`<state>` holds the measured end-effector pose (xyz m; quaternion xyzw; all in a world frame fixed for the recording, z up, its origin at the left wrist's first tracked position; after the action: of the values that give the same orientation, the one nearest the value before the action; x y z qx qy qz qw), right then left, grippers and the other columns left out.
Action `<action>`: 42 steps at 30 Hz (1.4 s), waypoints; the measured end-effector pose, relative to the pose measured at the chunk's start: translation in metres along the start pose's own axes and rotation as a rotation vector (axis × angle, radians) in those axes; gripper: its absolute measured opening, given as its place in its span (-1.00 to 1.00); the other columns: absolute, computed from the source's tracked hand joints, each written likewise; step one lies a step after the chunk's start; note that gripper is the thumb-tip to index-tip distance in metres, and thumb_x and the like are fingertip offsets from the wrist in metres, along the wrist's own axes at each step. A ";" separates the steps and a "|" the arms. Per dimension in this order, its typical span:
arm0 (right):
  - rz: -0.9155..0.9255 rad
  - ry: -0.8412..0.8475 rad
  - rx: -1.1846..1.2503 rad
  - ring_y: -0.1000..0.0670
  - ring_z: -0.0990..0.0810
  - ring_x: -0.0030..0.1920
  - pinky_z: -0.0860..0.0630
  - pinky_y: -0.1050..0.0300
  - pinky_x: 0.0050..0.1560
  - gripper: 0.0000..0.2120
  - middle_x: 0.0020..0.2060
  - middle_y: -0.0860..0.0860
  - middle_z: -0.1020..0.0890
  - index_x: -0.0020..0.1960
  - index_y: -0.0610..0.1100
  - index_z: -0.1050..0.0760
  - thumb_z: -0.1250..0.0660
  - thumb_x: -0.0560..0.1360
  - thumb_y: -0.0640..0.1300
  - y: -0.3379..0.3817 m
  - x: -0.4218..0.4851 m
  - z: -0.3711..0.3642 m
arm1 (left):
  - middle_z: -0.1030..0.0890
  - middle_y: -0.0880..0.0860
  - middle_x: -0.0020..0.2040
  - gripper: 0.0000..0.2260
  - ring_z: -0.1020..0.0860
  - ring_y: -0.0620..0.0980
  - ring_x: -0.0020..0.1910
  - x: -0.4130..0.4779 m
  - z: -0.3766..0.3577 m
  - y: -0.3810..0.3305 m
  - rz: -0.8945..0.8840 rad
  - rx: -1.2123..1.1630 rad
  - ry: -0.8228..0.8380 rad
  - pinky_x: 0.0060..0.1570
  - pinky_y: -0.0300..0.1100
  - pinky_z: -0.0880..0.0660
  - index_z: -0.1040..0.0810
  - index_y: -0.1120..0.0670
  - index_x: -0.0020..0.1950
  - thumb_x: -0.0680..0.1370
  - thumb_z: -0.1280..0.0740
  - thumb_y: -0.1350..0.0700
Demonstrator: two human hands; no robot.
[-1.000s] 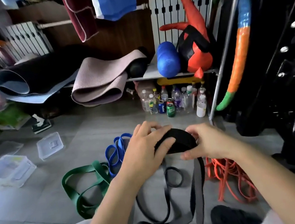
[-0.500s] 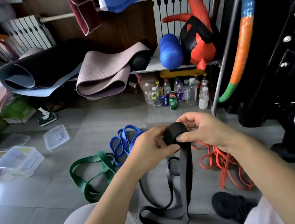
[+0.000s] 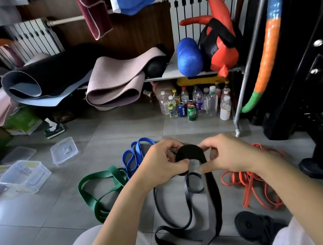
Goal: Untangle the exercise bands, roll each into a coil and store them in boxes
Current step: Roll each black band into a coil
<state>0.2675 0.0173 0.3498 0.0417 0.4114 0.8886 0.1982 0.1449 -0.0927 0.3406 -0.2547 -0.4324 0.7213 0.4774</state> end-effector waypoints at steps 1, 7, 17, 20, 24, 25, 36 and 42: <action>0.019 -0.009 0.037 0.42 -0.46 -0.40 -0.34 0.51 -0.35 -0.56 -0.23 0.29 -0.62 0.11 0.07 -0.54 -0.57 0.27 -0.07 0.000 0.001 -0.004 | -0.48 -0.21 -0.51 -0.79 -0.37 -0.24 -0.51 0.001 -0.001 -0.001 -0.006 0.011 -0.001 -0.42 -0.38 -0.37 -0.56 -0.06 -0.10 0.30 -0.41 0.11; 0.063 -0.078 0.229 0.31 -0.49 -0.42 -0.34 0.49 -0.36 -0.67 -0.22 0.18 -0.67 0.02 0.05 -0.58 -0.55 0.30 -0.12 -0.003 0.005 -0.001 | -0.55 -0.20 -0.41 -0.80 -0.48 -0.23 -0.39 0.003 0.004 -0.006 -0.055 -0.135 -0.068 -0.32 -0.36 -0.44 -0.54 -0.07 -0.12 0.29 -0.41 0.11; 0.179 -0.231 0.768 0.17 -0.63 -0.13 -0.54 0.33 -0.09 -0.71 -0.18 0.13 -0.70 -0.10 0.20 -0.65 -0.48 0.20 -0.04 0.007 0.005 -0.024 | -0.64 0.14 -0.23 -0.88 -0.60 -0.03 -0.34 0.001 0.011 -0.013 -0.006 -0.998 -0.117 -0.35 -0.29 -0.54 -0.52 0.24 -0.02 0.53 -0.20 0.35; 0.213 -0.324 0.765 0.17 -0.63 -0.07 -0.50 0.37 -0.05 -0.77 -0.13 0.14 -0.70 -0.10 0.13 -0.65 -0.47 0.24 -0.04 0.008 0.004 -0.021 | -0.62 0.19 -0.21 -0.89 -0.61 0.01 -0.30 0.003 0.006 -0.009 0.052 -1.079 -0.125 -0.34 -0.27 -0.55 -0.51 0.26 -0.02 0.48 -0.24 0.32; 0.188 -0.369 0.824 0.18 -0.64 -0.12 -0.50 0.39 -0.11 -0.76 -0.18 0.13 -0.70 -0.06 0.01 -0.59 -0.47 0.31 -0.19 0.007 0.005 -0.017 | -0.63 0.15 -0.25 -0.83 -0.61 -0.01 -0.31 0.005 0.007 0.000 0.086 -1.075 -0.187 -0.35 -0.27 -0.54 -0.50 0.27 0.01 0.44 -0.27 0.28; 0.174 -0.385 0.814 0.19 -0.64 -0.15 -0.50 0.40 -0.13 -0.77 -0.20 0.13 -0.70 -0.08 0.00 -0.59 -0.47 0.33 -0.24 0.006 0.006 -0.013 | -0.64 0.15 -0.25 -0.87 -0.61 -0.01 -0.33 0.006 0.010 0.002 0.086 -1.034 -0.207 -0.36 -0.28 -0.54 -0.52 0.26 0.00 0.47 -0.26 0.31; 0.147 -0.333 0.814 0.12 -0.64 -0.11 -0.55 0.27 -0.02 -0.79 -0.18 0.04 -0.70 -0.11 -0.01 -0.62 -0.45 0.38 -0.30 0.001 0.004 -0.031 | -0.62 0.14 -0.31 -0.76 -0.59 -0.04 -0.35 0.008 -0.007 0.002 0.167 -1.128 -0.177 -0.40 -0.30 -0.53 -0.64 0.21 -0.25 0.53 -0.22 0.31; 0.139 -0.303 0.821 0.10 -0.65 -0.07 -0.54 0.28 -0.02 -0.78 -0.15 0.05 -0.71 -0.05 -0.04 -0.60 -0.47 0.33 -0.22 -0.008 0.003 -0.028 | -0.62 0.15 -0.17 -0.89 -0.59 -0.03 -0.25 0.007 -0.012 0.001 0.135 -1.078 -0.068 -0.30 -0.25 -0.54 -0.56 0.19 -0.02 0.47 -0.30 0.28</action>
<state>0.2603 0.0027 0.3251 0.2743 0.6929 0.6467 0.1629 0.1513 -0.0820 0.3342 -0.4674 -0.7387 0.4342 0.2175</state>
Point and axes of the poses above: each hand's wrist, its own x-axis towards the middle knuckle, its own z-axis out of the back of the hand, y = z × x, the point moved 5 cm from there along x, towards the middle knuckle
